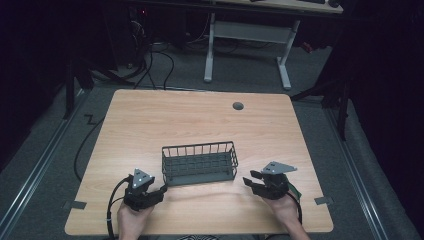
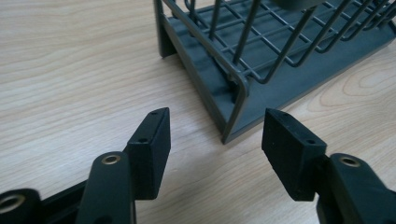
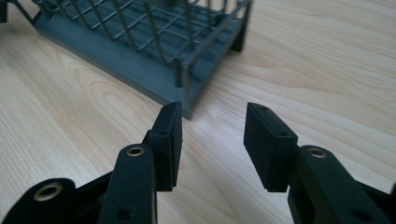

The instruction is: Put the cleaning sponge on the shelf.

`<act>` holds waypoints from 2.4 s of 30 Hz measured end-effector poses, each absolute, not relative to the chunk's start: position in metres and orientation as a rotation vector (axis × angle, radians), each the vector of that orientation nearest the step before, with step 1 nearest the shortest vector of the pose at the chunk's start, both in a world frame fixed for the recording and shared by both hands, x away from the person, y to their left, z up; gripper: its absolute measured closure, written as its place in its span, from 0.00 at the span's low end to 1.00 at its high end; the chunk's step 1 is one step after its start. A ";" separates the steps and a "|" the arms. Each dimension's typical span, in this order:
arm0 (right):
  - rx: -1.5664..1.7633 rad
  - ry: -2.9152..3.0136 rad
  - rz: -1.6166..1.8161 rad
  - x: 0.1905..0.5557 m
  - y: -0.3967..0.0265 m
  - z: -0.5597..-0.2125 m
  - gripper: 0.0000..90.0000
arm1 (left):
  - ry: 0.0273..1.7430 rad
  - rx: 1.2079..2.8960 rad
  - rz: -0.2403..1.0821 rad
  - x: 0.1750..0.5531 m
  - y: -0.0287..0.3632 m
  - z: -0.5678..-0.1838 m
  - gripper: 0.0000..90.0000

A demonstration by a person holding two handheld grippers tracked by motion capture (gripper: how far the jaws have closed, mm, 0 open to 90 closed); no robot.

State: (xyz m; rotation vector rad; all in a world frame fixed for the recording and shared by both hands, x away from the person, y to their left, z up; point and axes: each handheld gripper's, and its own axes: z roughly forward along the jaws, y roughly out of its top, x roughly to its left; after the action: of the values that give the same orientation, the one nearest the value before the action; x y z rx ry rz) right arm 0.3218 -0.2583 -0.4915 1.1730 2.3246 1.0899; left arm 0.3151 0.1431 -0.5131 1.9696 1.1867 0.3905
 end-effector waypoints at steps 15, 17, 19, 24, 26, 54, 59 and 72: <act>1.209 2.394 1.067 0.345 -0.232 -0.502 0.83 | 1.191 1.968 0.381 0.325 0.136 -0.513 0.75; 1.214 2.395 1.064 0.345 -0.232 -0.502 0.84 | 1.192 1.971 0.380 0.326 0.136 -0.513 0.77; 1.215 2.404 1.063 0.348 -0.233 -0.502 0.89 | 1.187 1.972 0.370 0.329 0.134 -0.512 0.82; 1.212 2.424 1.031 0.352 -0.229 -0.498 0.95 | 1.181 1.976 0.364 0.333 0.133 -0.512 0.90; 1.223 2.426 1.031 0.356 -0.229 -0.496 0.95 | 1.185 1.974 0.355 0.337 0.132 -0.512 0.93; 1.504 2.253 1.002 0.442 -0.221 -0.489 0.96 | 1.303 1.914 0.306 0.430 0.125 -0.503 0.94; 1.563 2.213 1.023 0.456 -0.221 -0.490 0.96 | 1.329 1.900 0.312 0.444 0.123 -0.503 0.93; 1.603 2.181 1.040 0.487 -0.200 -0.492 0.96 | 1.413 1.864 0.355 0.462 0.136 -0.502 0.93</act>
State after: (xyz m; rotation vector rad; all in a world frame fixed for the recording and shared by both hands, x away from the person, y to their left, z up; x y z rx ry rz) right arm 0.4871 -0.2002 -0.4917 1.6025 2.1806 1.0398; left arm 0.4615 0.1362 -0.5021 1.8640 1.4125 0.3553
